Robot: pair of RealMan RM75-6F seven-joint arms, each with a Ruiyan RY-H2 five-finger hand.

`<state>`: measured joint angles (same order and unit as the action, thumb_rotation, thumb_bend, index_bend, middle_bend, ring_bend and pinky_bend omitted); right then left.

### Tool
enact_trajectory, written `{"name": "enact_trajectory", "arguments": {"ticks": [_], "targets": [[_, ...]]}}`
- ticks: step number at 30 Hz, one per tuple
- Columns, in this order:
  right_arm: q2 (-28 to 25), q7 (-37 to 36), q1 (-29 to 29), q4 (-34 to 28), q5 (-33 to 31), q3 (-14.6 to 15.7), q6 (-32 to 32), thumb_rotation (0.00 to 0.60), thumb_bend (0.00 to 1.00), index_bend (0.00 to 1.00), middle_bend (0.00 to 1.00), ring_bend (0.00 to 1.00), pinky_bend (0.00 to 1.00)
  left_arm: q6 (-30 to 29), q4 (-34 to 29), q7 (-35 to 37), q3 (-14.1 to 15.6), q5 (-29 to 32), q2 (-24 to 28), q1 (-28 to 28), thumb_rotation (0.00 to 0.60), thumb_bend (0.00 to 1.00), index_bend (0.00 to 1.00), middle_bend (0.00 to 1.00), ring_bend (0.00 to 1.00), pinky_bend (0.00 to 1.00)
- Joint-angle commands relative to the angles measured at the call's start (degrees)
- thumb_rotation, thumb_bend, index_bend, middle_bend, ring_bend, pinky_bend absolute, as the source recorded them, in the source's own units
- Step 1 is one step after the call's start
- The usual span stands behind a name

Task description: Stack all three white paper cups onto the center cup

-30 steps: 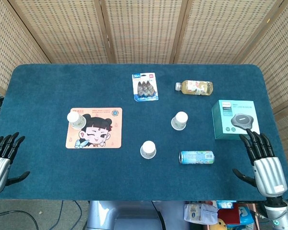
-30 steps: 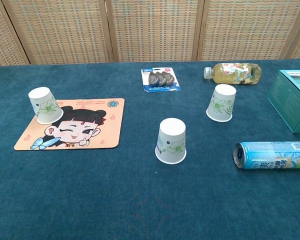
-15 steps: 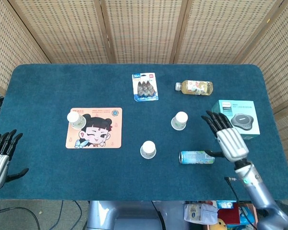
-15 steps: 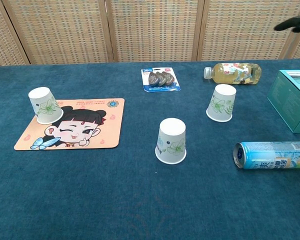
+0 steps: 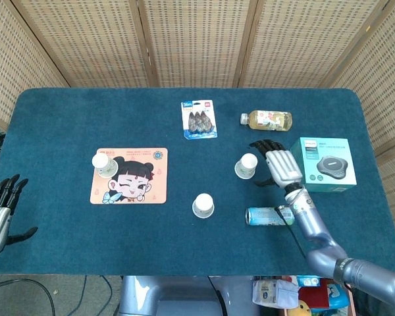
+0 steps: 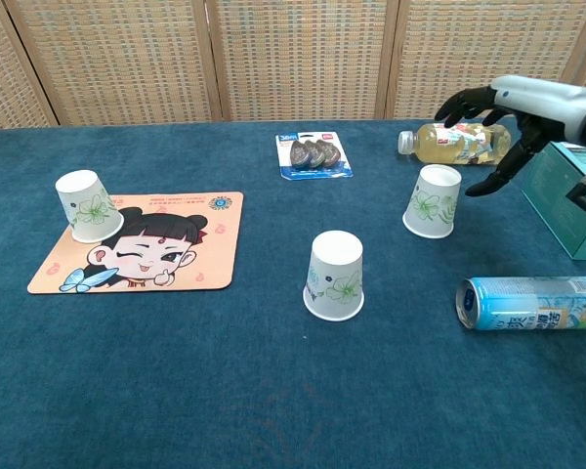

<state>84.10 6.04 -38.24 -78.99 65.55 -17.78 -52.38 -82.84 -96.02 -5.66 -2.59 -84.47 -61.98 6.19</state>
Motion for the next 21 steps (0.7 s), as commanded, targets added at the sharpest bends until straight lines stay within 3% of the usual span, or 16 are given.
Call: {"name": "enact_trajectory", "arguments": {"ticks": [1, 13, 17, 21], "targets": [[2.47, 1.80, -1.17, 2.73, -0.54, 0.76, -0.14, 0.600, 0.14, 0.23, 0.30, 0.19, 0.22, 0.12, 0.08, 0.70, -0.22, 0.36, 0.28, 0.09, 0.600, 0.04, 0.00, 0.00, 0.00, 0.00], [8.02, 2.33, -4.35, 11.45, -1.87, 0.90, 1.04, 0.600, 0.20, 0.27, 0.35, 0.24, 0.24, 0.40, 0.27, 2.37, -0.28, 0.76, 0.88, 0.17, 0.600, 0.04, 0.00, 0.00, 0.00, 0.00], [9.57, 2.61, -5.66, 14.10, -3.07, 0.21, 1.88, 0.600, 0.30, 0.32, 0.36, 0.25, 0.27, 0.66, 0.27, 2.13, -0.28, 0.93, 0.76, 0.32, 0.600, 0.04, 0.00, 0.00, 0.00, 0.00], [10.42, 2.64, -6.27, 15.65, -3.81, -0.06, 2.37, 0.600, 0.32, 0.35, 0.41, 0.30, 0.27, 0.77, 0.39, 1.99, -0.35, 1.17, 0.62, 0.40, 0.600, 0.04, 0.00, 0.00, 0.00, 0.00]]}}
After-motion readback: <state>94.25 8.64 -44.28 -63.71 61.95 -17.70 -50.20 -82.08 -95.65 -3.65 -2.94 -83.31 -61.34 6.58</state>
